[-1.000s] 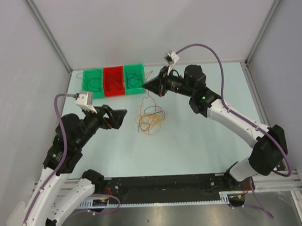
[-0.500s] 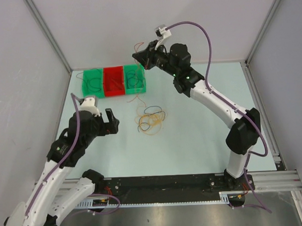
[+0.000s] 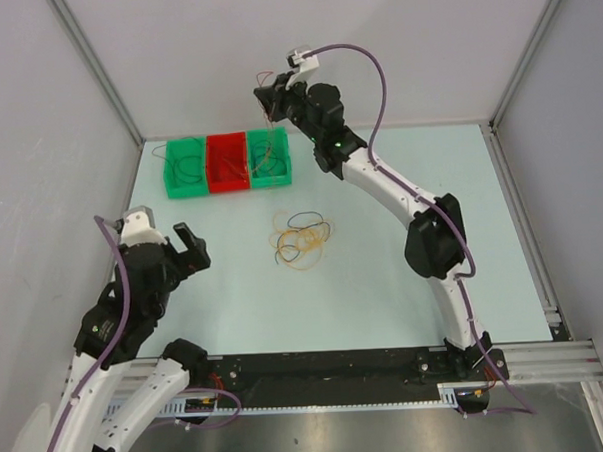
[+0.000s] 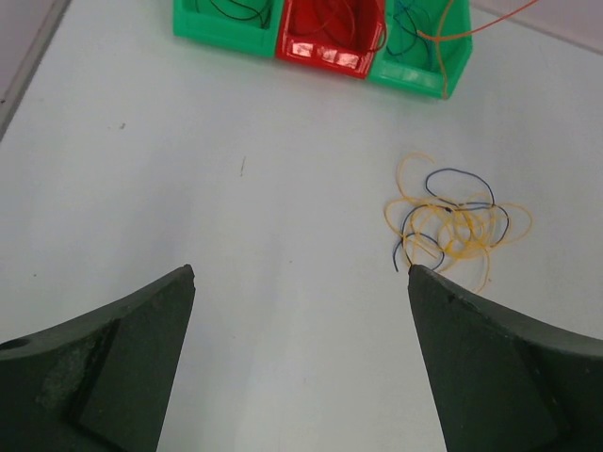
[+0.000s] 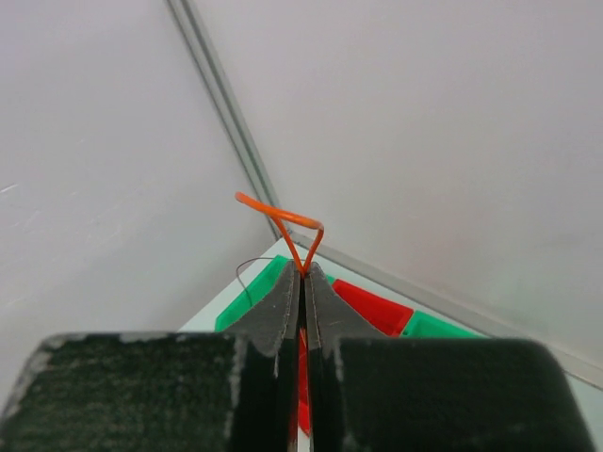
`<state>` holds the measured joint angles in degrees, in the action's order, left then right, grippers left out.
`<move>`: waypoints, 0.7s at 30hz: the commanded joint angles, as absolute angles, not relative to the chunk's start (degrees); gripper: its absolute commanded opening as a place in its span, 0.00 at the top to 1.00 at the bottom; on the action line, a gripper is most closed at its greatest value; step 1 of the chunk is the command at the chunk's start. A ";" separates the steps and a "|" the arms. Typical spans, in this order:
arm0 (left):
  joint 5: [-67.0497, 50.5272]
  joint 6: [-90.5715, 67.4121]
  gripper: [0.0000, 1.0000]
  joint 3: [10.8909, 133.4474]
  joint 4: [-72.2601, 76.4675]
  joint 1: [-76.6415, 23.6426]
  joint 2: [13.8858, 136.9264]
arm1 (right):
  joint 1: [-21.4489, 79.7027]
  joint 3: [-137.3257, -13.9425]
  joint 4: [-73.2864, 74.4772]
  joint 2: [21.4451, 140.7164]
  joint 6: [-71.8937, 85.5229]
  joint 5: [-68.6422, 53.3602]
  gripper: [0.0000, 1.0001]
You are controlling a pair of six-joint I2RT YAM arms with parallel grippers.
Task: Untangle the cables
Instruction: Place the cable in the bin.
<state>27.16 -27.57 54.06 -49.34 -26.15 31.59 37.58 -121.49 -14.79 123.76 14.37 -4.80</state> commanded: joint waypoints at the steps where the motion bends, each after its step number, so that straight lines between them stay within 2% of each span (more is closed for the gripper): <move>1: 32.42 -30.58 0.00 54.93 -50.88 -25.14 29.10 | 37.27 -127.52 -22.23 128.57 10.99 -0.18 1.00; 7: 33.05 -31.11 0.00 54.49 -50.71 -24.61 27.33 | 37.09 -130.06 -29.79 133.15 8.09 1.58 1.00; 15: 32.52 -30.94 0.02 54.23 -50.71 -24.26 28.47 | 35.42 -141.05 -30.67 142.81 7.65 1.41 1.00; 21: 31.64 -30.41 0.03 54.14 -50.27 -23.29 29.44 | 34.10 -142.21 -32.96 145.02 7.64 1.85 1.00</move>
